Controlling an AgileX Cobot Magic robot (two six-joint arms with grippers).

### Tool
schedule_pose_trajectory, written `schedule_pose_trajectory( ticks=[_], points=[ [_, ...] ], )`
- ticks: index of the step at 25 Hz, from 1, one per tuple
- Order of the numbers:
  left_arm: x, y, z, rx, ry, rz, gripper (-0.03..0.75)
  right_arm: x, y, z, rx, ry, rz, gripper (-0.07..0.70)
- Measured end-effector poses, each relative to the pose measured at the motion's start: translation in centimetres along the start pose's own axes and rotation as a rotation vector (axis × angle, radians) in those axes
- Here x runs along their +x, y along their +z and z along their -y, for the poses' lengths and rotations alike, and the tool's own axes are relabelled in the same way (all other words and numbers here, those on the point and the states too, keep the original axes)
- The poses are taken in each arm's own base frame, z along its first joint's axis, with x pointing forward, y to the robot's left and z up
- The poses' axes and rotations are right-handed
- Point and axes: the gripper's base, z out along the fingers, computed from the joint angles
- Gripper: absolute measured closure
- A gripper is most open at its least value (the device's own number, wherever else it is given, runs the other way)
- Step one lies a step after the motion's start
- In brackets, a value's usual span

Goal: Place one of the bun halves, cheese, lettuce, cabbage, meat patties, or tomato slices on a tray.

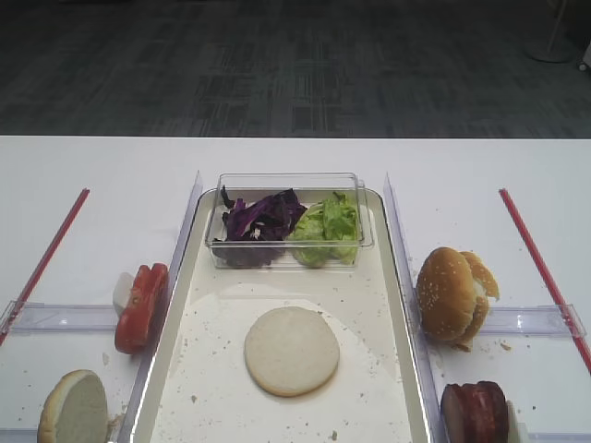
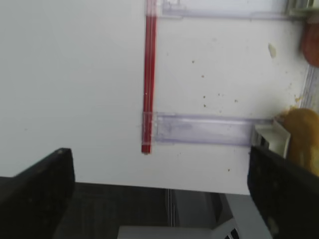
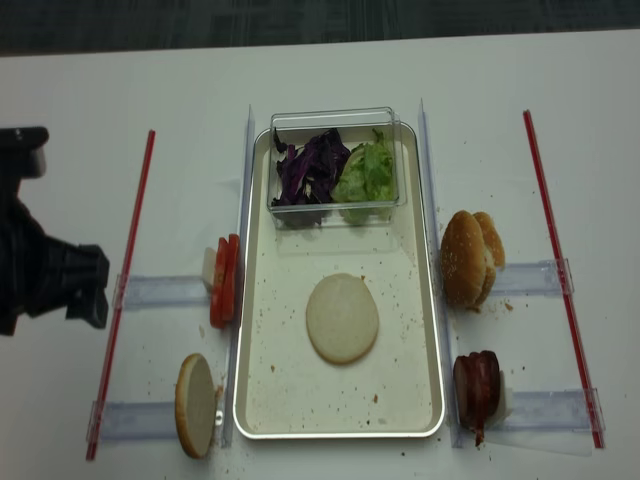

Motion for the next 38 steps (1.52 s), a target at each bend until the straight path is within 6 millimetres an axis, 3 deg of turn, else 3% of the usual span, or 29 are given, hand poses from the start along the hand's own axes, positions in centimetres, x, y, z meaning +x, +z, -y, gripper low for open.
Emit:
schedule_pose_trajectory(
  ticks=[10, 19, 30, 38],
  points=[
    [9.0, 0.0, -0.5, 0.03, -0.021, 0.127, 0.097, 0.0, 0.0, 0.0, 0.0, 0.0, 0.0, 0.267],
    [14.8, -1.2, -1.0, 0.056, -0.056, 0.398, 0.097, 0.0, 0.0, 0.0, 0.0, 0.0, 0.0, 0.267],
    [18.7, -2.0, -1.4, 0.073, -0.053, 0.644, 0.097, 0.0, 0.0, 0.0, 0.0, 0.0, 0.0, 0.267],
    [19.1, -1.3, -1.1, 0.09, 0.012, 0.729, 0.099, 0.0, 0.0, 0.0, 0.0, 0.0, 0.0, 0.267]
  ],
)
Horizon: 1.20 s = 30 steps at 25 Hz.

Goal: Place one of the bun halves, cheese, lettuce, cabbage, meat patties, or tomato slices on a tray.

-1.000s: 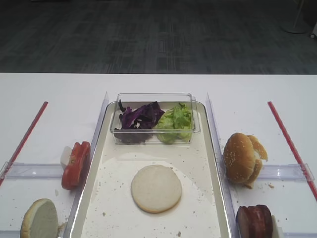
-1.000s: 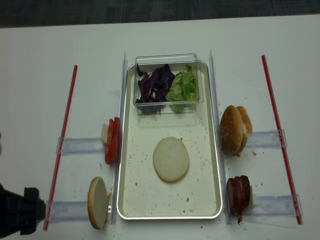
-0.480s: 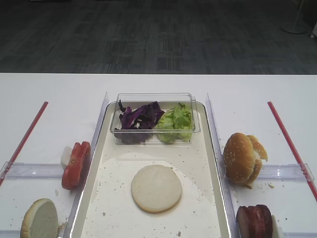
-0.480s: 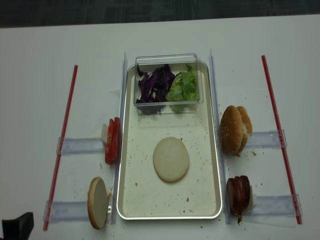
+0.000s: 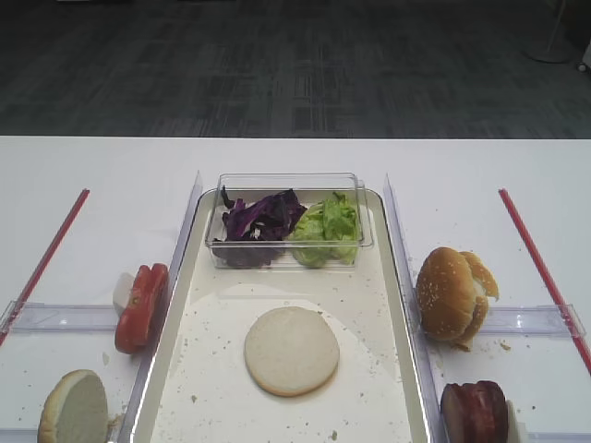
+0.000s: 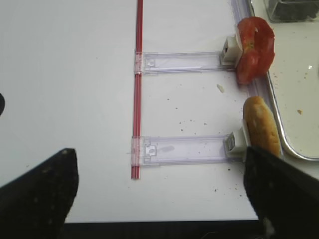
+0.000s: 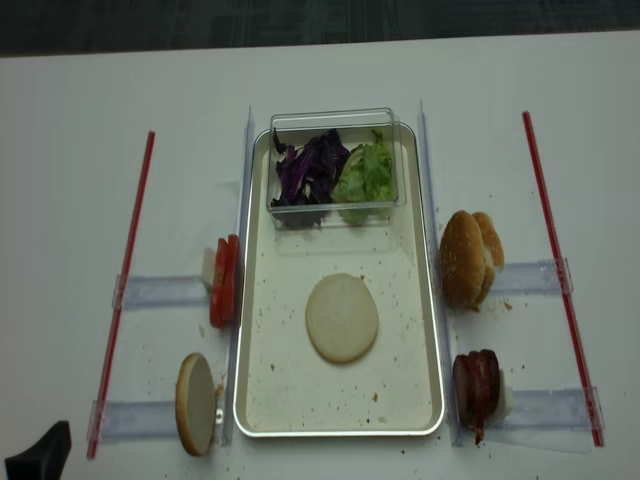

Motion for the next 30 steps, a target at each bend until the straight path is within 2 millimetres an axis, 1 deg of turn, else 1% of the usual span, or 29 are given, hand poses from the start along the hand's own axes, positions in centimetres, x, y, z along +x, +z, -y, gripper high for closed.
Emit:
schedule_pose_trajectory(
  ticks=[23, 30],
  points=[
    [-0.02, 0.14, 0.1, 0.01, 0.008, 0.006, 0.106, 0.0, 0.0, 0.0, 0.0, -0.002, 0.0, 0.267],
    [-0.02, 0.14, 0.1, 0.01, 0.008, 0.006, 0.118, 0.0, 0.0, 0.0, 0.0, -0.003, 0.0, 0.267]
  ],
)
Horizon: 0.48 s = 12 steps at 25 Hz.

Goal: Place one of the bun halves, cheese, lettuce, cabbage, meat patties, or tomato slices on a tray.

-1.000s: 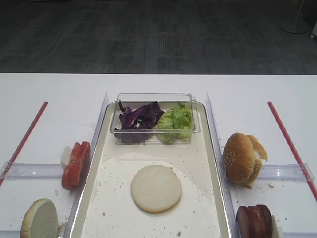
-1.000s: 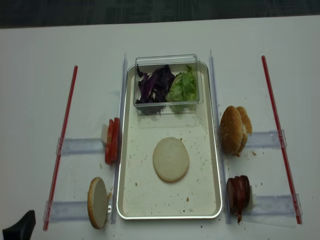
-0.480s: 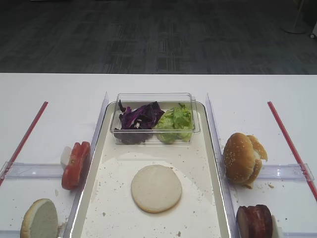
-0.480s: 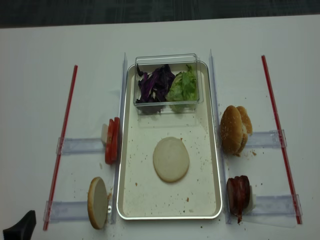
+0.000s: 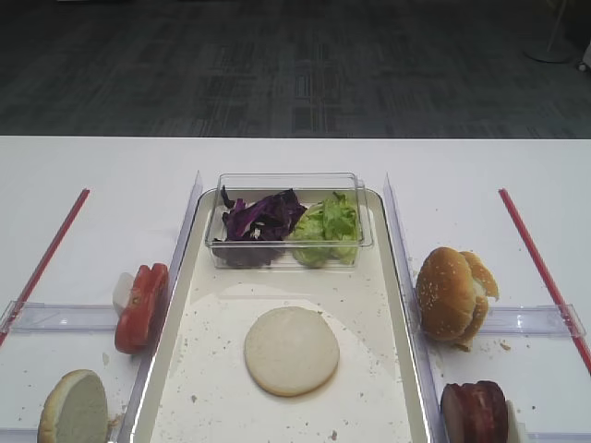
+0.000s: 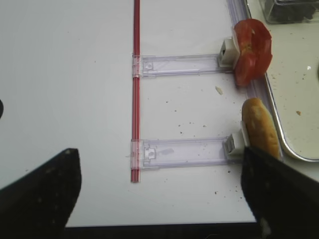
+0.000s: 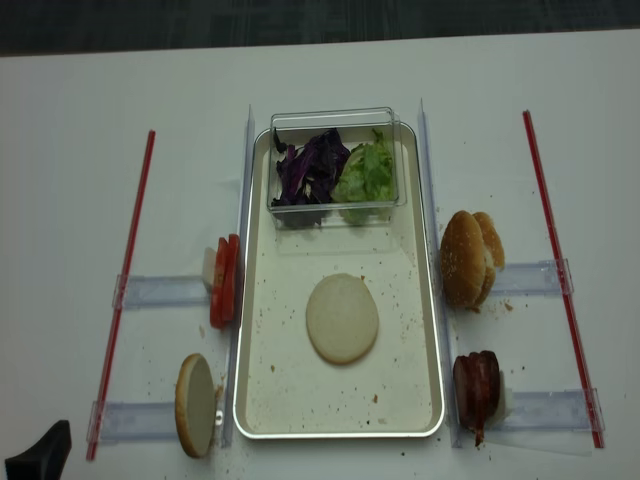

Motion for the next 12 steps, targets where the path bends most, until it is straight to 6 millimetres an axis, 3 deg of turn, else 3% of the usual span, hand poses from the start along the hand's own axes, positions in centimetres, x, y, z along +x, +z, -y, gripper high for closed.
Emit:
schedule_pose_trajectory(
  ticks=[12],
  points=[
    [0.0, 0.0, 0.0, 0.0, 0.0, 0.0, 0.123, 0.0, 0.0, 0.0, 0.0, 0.0, 0.0, 0.267]
  ],
)
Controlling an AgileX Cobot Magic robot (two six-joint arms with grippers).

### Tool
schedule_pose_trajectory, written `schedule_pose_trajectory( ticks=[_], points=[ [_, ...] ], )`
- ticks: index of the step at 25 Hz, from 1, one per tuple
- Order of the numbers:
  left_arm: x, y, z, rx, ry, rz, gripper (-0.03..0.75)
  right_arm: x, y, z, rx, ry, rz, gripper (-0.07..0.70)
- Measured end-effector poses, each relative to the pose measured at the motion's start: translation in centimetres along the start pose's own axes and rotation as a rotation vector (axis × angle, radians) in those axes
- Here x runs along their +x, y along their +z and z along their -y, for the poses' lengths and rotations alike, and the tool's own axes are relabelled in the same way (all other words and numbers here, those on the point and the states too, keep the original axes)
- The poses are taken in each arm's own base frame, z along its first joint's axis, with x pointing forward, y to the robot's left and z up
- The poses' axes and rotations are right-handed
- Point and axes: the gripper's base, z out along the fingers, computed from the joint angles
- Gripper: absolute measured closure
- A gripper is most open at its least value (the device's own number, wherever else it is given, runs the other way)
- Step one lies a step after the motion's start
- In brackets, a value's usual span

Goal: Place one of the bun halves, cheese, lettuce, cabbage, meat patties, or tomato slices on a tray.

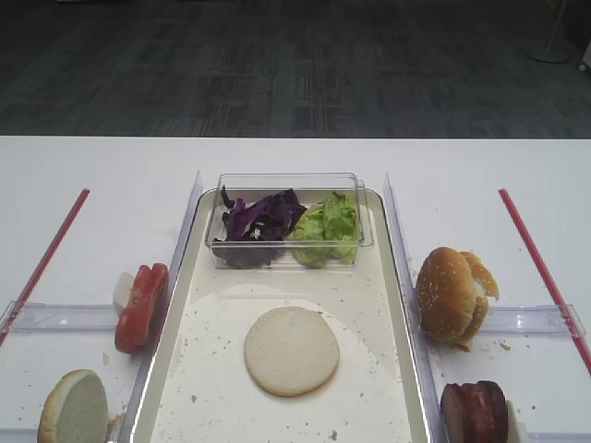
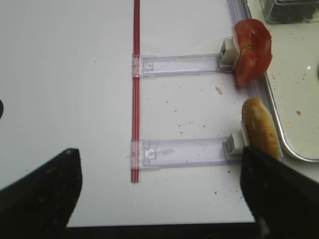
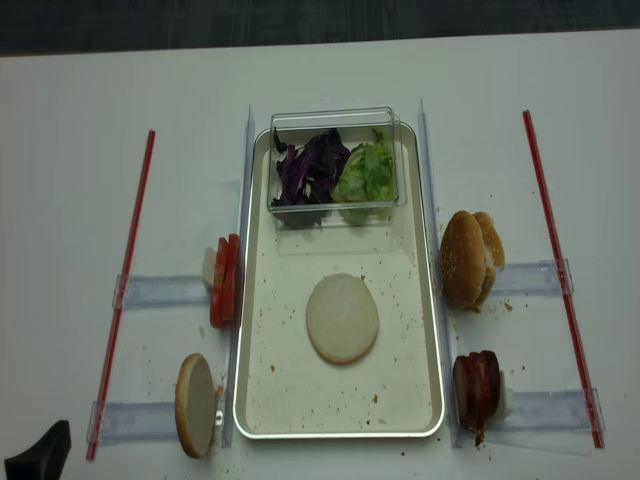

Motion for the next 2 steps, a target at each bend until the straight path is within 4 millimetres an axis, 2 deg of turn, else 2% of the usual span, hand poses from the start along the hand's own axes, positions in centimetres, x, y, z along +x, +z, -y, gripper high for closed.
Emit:
schedule_pose_trajectory(
  ticks=[2],
  points=[
    [0.0, 0.0, 0.0, 0.0, 0.0, 0.0, 0.132, 0.0, 0.0, 0.0, 0.0, 0.0, 0.0, 0.267]
  ],
)
